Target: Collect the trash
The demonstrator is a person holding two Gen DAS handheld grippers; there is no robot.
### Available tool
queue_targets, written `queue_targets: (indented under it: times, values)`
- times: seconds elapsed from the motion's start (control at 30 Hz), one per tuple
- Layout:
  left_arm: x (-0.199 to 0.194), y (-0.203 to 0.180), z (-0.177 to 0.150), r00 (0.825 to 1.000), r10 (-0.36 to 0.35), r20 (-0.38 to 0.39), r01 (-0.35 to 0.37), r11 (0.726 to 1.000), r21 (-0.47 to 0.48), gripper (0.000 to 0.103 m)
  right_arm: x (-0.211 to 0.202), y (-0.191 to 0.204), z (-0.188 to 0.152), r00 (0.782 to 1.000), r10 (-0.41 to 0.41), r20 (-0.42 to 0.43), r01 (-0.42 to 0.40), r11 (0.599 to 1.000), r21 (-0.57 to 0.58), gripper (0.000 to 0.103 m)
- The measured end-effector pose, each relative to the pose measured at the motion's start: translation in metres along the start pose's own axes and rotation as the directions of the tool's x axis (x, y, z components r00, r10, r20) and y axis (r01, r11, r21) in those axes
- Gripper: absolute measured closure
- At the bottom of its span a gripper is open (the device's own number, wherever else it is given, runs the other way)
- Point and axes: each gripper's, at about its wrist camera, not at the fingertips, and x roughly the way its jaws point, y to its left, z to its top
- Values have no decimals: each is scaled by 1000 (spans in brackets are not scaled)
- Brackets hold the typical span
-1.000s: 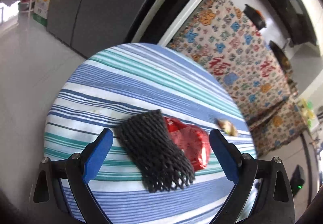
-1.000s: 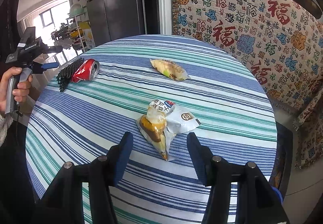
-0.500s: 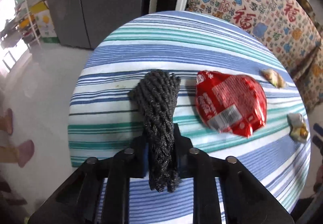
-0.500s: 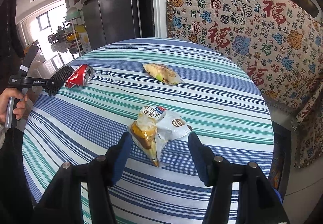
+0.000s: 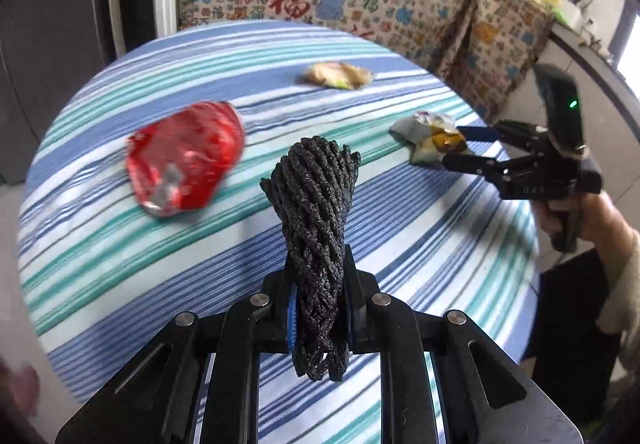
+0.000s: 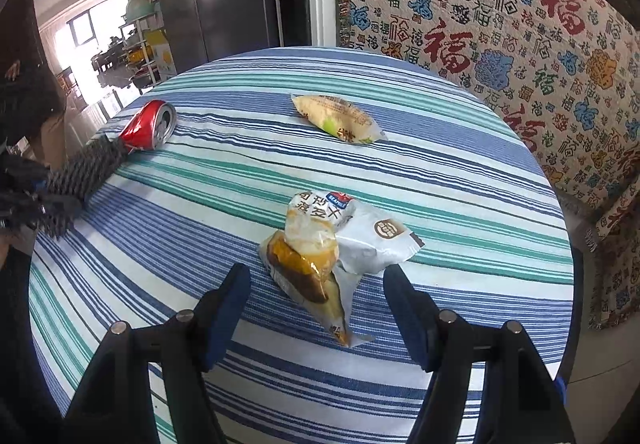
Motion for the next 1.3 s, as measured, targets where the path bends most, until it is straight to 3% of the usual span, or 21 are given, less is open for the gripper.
queue_targets:
  times: [0.17, 0.23, 0.27, 0.3, 0.43, 0.53, 0.6, 0.63, 0.67, 0.7, 0.83, 1.1, 1.3]
  values:
    - [36, -14, 11, 991, 136, 2, -136, 991, -12, 81, 11, -4, 1, 1000, -8, -24, 10, 992, 122, 33]
    - [40, -20, 15, 989, 148, -7, -148, 989, 3, 61, 13, -8, 0, 999, -14, -32, 19, 987, 160, 33]
    - [41, -22, 15, 989, 151, -9, -151, 989, 3, 40, 12, -11, 0, 1000, -2, -30, 8, 983, 186, 32]
    - [40, -23, 15, 988, 157, -5, -157, 988, 3, 28, 10, -13, -1, 1000, 8, -28, -2, 977, 211, 32]
    - [41, -29, 19, 981, 192, 6, -192, 981, 37, 27, 6, -13, 0, 998, 57, -2, -54, 955, 292, 29]
    - [40, -22, 22, 983, 183, 4, -183, 983, 2, 27, 3, -12, 3, 998, 51, 21, -55, 944, 326, 29]
    - [40, -18, 24, 985, 173, 6, -173, 985, -9, 31, 8, -13, 6, 1000, 26, 12, -29, 942, 335, 29]
    - [41, -19, 24, 986, 168, 3, -168, 986, -9, 39, 12, -14, 6, 1000, 6, -13, -1, 942, 336, 51]
    - [43, -18, 24, 988, 156, -6, -156, 988, -10, 70, 16, -15, 7, 999, 0, -34, 12, 941, 339, 59]
    - [45, -18, 24, 991, 135, -23, -136, 991, -11, 87, 16, -17, 8, 1000, 0, -31, 11, 937, 349, 62]
    - [40, -25, 22, 993, 117, -4, -117, 993, 2, 89, 4, -8, 12, 1000, -9, -20, 15, 957, 290, 71]
    - [31, -31, 30, 998, 56, 40, -54, 997, -50, 89, -31, -12, 2, 1000, -23, 12, 20, 974, 224, 71]
    - [31, -51, 37, 998, 22, 63, -19, 999, -42, 89, -55, -26, -7, 998, -39, 42, 28, 971, 239, 71]
